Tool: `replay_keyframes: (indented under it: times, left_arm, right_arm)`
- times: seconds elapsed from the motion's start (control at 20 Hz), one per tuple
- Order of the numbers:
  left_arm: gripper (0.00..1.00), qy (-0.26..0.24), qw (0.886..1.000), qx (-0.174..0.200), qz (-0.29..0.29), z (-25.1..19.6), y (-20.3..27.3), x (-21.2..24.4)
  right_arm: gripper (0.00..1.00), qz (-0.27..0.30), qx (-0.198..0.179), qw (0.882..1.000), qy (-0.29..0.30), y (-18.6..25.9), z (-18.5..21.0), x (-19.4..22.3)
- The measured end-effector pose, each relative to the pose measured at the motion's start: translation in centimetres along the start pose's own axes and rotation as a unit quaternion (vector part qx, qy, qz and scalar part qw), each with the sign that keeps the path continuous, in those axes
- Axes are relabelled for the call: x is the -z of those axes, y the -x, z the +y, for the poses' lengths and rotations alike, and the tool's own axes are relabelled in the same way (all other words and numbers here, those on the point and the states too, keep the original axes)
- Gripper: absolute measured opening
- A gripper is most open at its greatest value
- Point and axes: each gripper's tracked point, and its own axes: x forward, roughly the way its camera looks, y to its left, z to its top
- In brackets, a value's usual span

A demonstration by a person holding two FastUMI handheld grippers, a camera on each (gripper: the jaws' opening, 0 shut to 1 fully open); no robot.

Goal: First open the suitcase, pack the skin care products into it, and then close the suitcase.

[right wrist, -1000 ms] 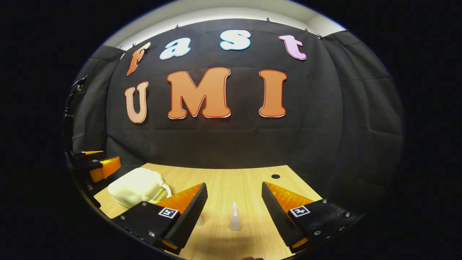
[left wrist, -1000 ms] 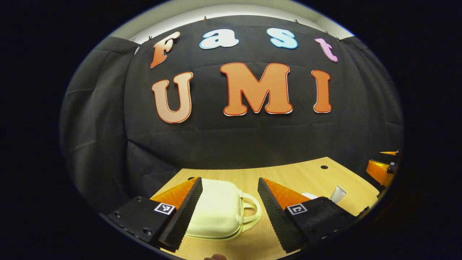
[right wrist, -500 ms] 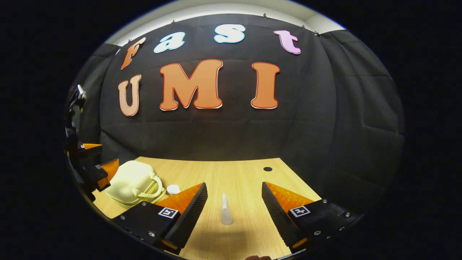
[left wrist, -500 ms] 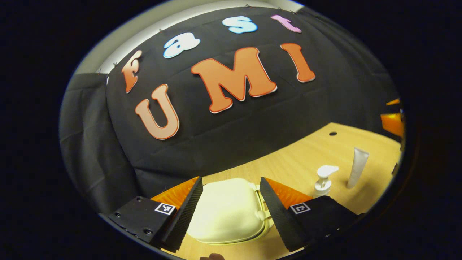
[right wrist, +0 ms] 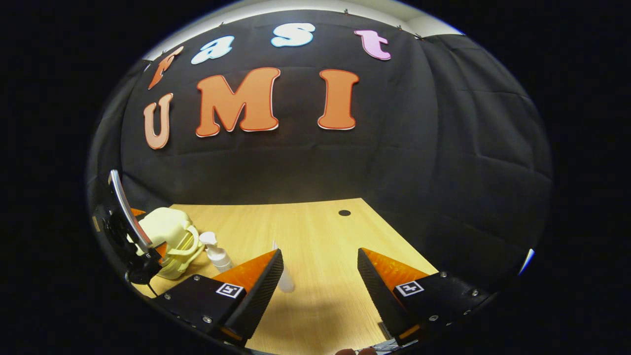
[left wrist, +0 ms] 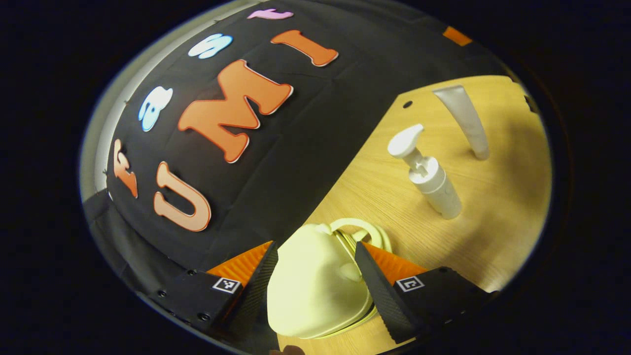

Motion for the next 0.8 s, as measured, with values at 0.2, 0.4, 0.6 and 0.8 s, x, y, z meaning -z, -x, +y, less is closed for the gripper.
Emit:
replay_keyframes:
  times: [0.2,0.4,0.6,0.8]
  left_arm:
    - [0.98,-0.051,0.998,0.020,0.012,-2.8,-1.9,0.5]
    - [0.98,-0.085,0.996,0.024,0.025,-4.1,-3.6,1.1]
    - [0.98,-0.108,0.992,0.036,0.060,-5.7,-5.8,2.9]
    - [0.95,-0.127,0.988,0.049,0.074,-6.4,-7.3,2.9]
  right_arm:
    - [0.96,0.020,0.028,0.999,-0.009,0.1,-2.7,1.7]
    - [0.96,0.033,0.051,0.998,-0.013,0.4,-4.6,2.9]
    - [0.96,0.048,0.064,0.997,-0.019,0.4,-5.4,4.1]
    - [0.96,0.052,0.067,0.996,-0.018,0.5,-5.6,4.1]
